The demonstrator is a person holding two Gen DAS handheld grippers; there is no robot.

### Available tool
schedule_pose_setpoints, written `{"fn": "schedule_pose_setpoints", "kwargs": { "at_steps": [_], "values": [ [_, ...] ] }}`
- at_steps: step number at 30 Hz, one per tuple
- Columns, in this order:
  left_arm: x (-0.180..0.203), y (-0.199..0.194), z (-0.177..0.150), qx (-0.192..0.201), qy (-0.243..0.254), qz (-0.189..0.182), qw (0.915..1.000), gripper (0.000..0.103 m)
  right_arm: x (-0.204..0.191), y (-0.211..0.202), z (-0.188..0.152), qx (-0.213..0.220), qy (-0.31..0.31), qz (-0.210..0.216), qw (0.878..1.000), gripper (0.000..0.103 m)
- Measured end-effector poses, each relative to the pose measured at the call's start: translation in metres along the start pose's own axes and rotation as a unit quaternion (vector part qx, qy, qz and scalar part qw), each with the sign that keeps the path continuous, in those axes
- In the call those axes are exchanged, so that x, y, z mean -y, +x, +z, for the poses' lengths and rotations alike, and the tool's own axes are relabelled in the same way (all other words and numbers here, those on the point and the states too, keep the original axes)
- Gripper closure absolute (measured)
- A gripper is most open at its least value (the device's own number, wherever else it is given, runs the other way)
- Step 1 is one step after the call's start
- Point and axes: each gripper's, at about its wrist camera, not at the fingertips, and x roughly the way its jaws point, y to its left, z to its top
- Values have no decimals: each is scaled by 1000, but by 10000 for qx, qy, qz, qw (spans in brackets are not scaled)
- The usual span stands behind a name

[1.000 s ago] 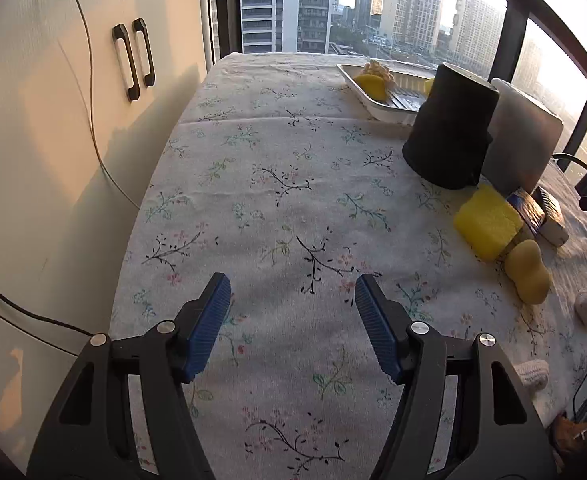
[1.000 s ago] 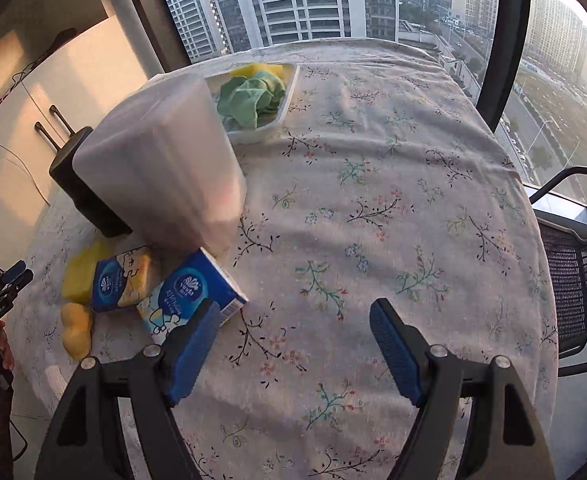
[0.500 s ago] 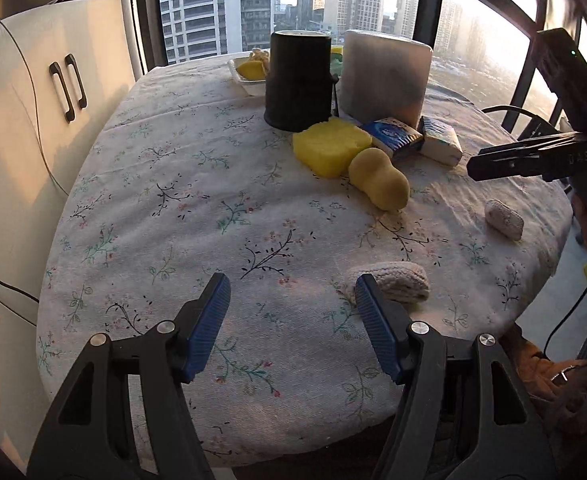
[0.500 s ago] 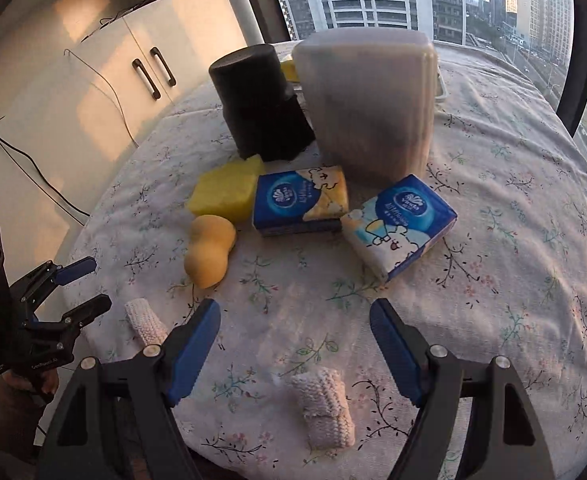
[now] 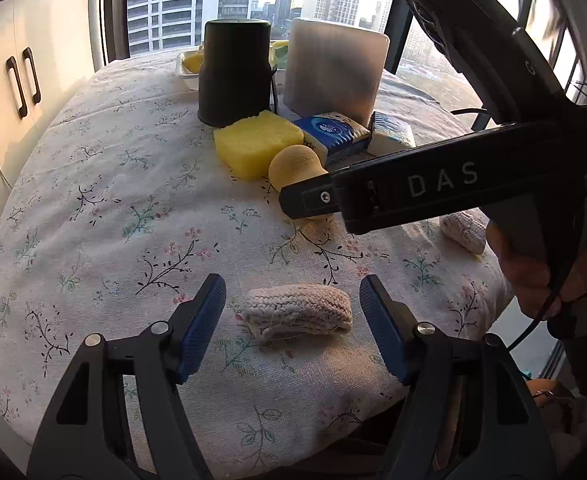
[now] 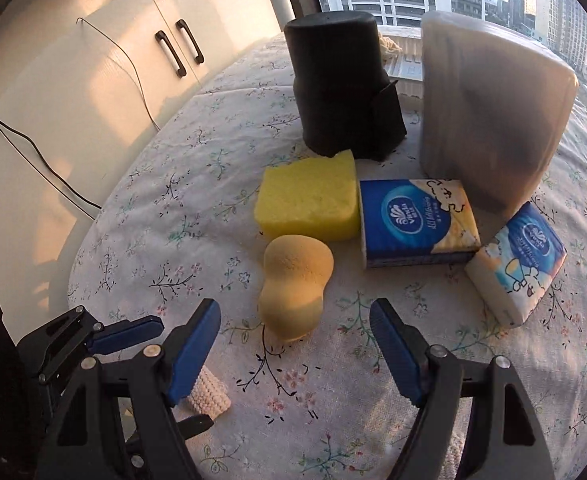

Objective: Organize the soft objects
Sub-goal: 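Grasp the white knit roll with the left gripper while the right gripper grasps the gourd sponge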

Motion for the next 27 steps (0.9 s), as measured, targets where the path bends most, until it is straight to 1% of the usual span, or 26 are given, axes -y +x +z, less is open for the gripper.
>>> {"fn": "schedule_pose_setpoints", "kwargs": {
  "at_steps": [1,3,6,7,8,9,10,11,14,16,18,20,23,27],
  "values": [
    [1,4,1,-17,0,4,10000,35,2,4,2,-60,55,-3,10000,27],
    [3,9,0,-28,6,33,10000,35,4,9,4,-92,117,9,9999,29],
    [6,12,-2,82,13,142,9999,37,4,11,6,-61,103,-148,9998,36],
    [7,12,-2,83,12,96,9999,37,4,11,7,-58,106,-227,9997,42],
    [7,12,-1,97,-8,80,9999,39,4,11,7,-59,85,-311,9995,45],
    [8,11,-1,102,-40,67,9999,49,3,11,7,-74,40,-272,9996,50],
    [8,11,-1,110,-51,88,9999,51,3,10,7,-88,36,-137,9999,62],
    [8,10,-2,126,-61,89,9999,51,3,10,6,-123,71,39,9999,68],
    [8,6,-4,199,-97,46,9997,53,-1,9,4,-93,52,-7,9999,68],
    [8,4,-4,211,-100,-11,9997,53,0,4,2,-94,102,78,9999,68],
    [11,-1,-4,255,-83,4,9996,53,2,-4,-2,-51,145,221,9996,68],
    [13,-7,-2,327,-40,16,9995,53,4,-14,-5,50,187,268,9995,68],
    [15,-12,3,391,-3,36,9992,53,9,-30,-8,207,212,200,9994,68],
    [15,-14,9,429,-11,76,9990,53,21,-45,-9,314,291,63,9991,68]
  ]
}}
